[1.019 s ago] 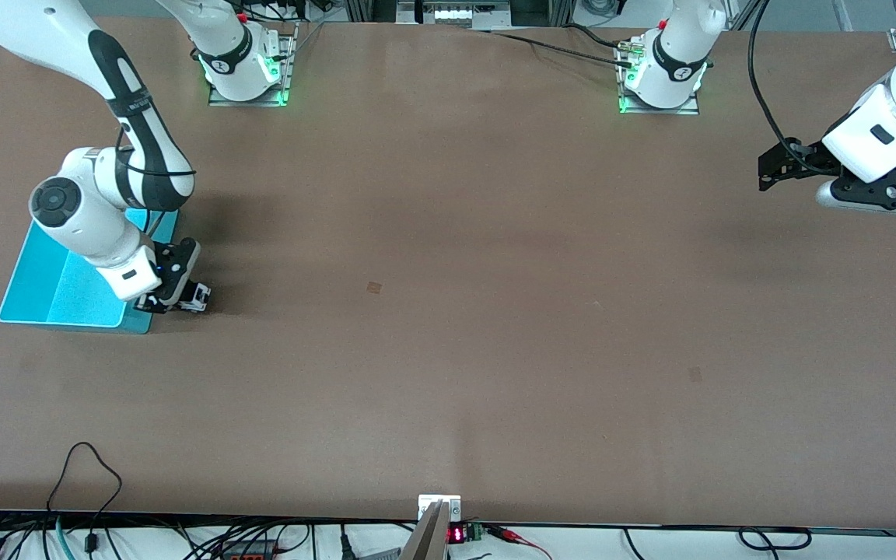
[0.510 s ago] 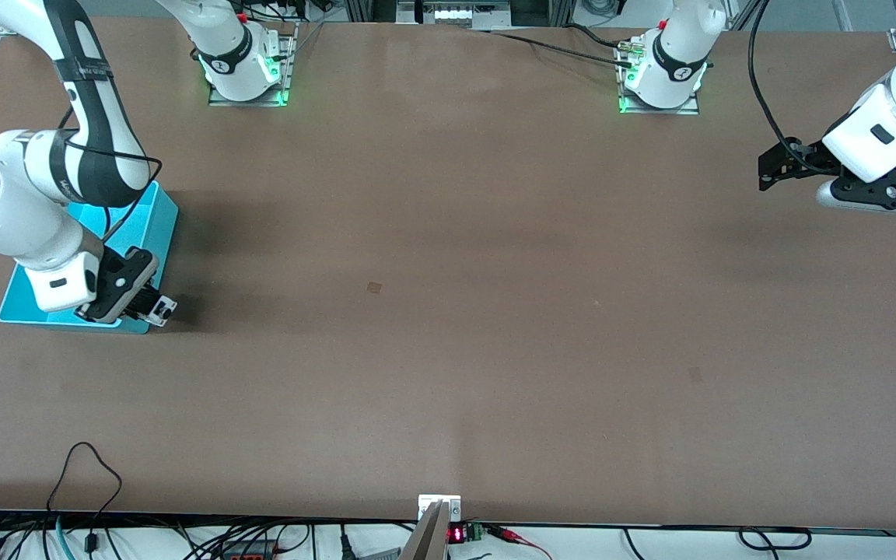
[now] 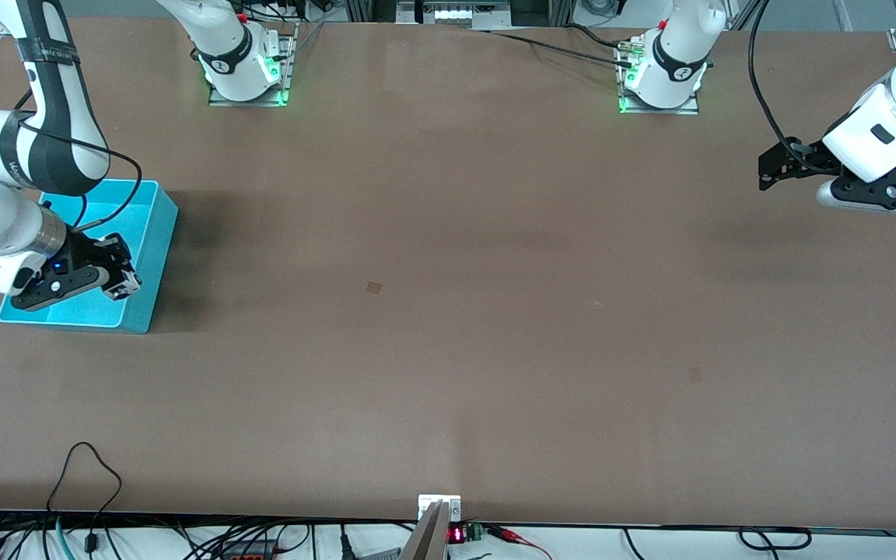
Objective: Wind and store white jeep toy
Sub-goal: 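Carry the jeep with the right gripper over the blue bin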
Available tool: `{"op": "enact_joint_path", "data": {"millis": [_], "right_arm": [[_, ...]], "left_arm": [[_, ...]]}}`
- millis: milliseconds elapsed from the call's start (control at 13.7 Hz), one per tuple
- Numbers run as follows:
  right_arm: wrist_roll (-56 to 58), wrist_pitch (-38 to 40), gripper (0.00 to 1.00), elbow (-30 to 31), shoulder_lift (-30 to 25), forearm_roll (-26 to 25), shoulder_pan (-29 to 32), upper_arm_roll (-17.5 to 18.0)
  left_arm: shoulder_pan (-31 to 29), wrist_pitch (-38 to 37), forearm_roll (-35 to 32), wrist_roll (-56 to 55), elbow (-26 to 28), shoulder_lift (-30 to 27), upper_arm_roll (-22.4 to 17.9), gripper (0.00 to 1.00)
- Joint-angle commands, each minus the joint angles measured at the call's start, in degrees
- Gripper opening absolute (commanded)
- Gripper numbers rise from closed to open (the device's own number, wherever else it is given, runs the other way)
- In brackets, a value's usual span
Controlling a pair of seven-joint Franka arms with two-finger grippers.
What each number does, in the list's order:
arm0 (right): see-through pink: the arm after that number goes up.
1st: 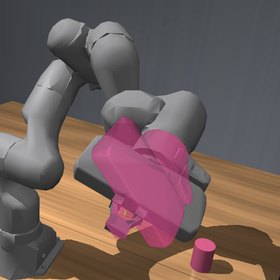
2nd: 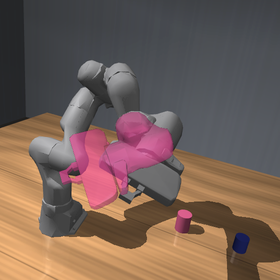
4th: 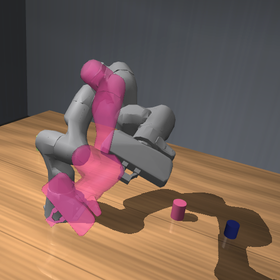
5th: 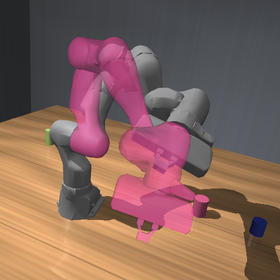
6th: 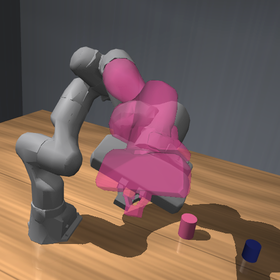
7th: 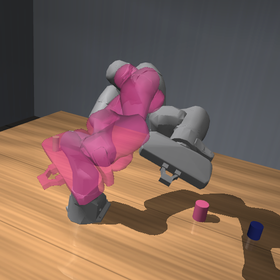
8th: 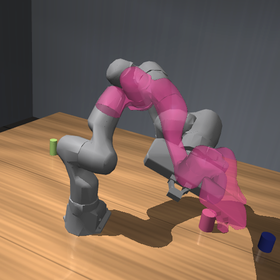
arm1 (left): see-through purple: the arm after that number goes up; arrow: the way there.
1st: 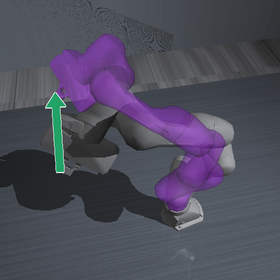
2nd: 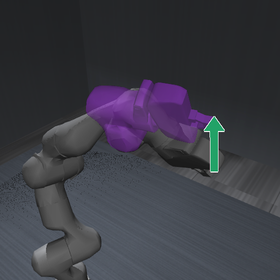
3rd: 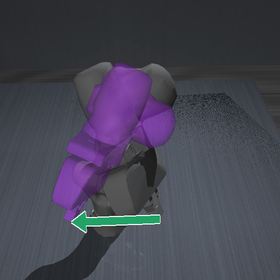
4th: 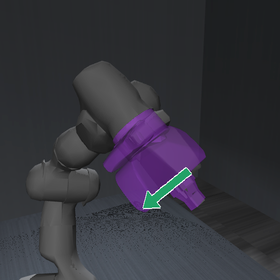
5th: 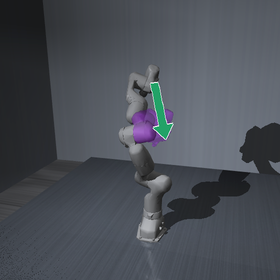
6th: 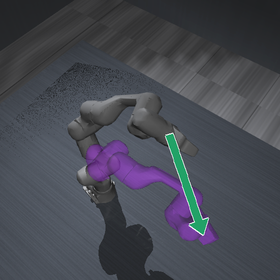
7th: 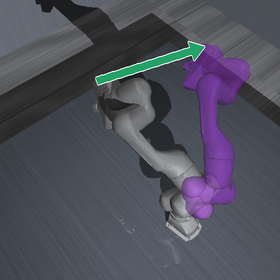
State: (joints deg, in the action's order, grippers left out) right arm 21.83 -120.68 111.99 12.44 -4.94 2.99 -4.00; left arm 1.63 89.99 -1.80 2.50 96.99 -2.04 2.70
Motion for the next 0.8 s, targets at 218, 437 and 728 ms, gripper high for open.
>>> {"op": "enact_joint_path", "data": {"millis": [218, 437, 728], "right_arm": [[-16.9, 2.5, 0.0, 1.5, 1.2, -3.6, 0.5, -3.9], [-18.9, 1.0, 0.0, 4.1, 1.9, -3.5, 2.7, -4.6], [-18.8, -12.5, 0.0, 13.8, 1.9, -3.6, 5.7, -4.6]], "left_arm": [[0.0, -1.6, -0.8, -0.7, -1.0, -0.5, 0.3, 1.0], [0.1, -1.6, -0.7, -0.7, -1.0, -0.5, 0.3, 1.0], [0.1, -1.6, -0.7, -0.8, -1.0, -0.5, 0.3, 1.0]]}}
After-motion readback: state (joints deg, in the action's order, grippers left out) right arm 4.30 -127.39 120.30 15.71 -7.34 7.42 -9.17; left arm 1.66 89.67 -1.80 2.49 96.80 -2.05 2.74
